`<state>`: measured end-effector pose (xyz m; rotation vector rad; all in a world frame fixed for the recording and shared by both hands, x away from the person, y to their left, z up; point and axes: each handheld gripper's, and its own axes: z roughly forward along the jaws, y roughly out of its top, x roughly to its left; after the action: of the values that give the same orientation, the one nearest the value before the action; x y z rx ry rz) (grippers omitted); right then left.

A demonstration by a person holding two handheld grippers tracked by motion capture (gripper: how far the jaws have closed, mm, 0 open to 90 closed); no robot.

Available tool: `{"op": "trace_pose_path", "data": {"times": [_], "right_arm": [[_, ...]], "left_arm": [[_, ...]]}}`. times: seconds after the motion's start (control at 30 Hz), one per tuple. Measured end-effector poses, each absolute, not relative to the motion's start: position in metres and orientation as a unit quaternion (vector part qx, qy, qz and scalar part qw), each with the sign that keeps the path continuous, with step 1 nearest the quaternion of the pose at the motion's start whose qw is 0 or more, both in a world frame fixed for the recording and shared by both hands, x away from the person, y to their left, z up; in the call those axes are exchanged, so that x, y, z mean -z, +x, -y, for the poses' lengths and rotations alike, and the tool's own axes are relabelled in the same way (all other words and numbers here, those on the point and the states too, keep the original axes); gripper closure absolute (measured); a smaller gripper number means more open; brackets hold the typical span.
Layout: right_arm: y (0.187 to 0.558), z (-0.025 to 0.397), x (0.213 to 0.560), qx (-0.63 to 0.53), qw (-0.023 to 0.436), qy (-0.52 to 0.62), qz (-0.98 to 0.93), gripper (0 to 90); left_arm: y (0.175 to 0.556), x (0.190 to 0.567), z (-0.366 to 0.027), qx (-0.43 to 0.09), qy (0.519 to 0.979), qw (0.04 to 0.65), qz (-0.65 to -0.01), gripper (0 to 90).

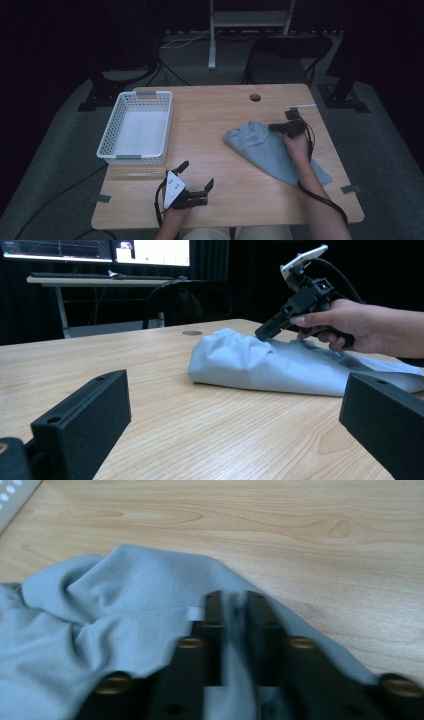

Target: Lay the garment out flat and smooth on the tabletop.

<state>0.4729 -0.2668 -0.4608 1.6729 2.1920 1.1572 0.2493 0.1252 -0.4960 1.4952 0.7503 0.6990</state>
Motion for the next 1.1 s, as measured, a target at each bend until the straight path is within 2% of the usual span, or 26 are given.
{"op": "trace_pose_path", "data": {"times": [0.4,0.73,1.1], "right_arm": [[0.452,0.261,0.44,-0.411,0.063,0.516,-0.749,88.5],[0.413,0.235,0.416,-0.436,0.061,0.454,-0.775,88.5],[0.367,0.201,0.401,-0.472,0.033,0.397,-0.787,88.5]], "left_arm": [[0.249,0.496,-0.125,-0.304,0.65,0.615,-0.326,1.1],[0.249,0.496,-0.125,-0.304,0.65,0.615,-0.327,1.1],[0.249,0.496,-0.125,-0.305,0.65,0.615,-0.327,1.1]]}}
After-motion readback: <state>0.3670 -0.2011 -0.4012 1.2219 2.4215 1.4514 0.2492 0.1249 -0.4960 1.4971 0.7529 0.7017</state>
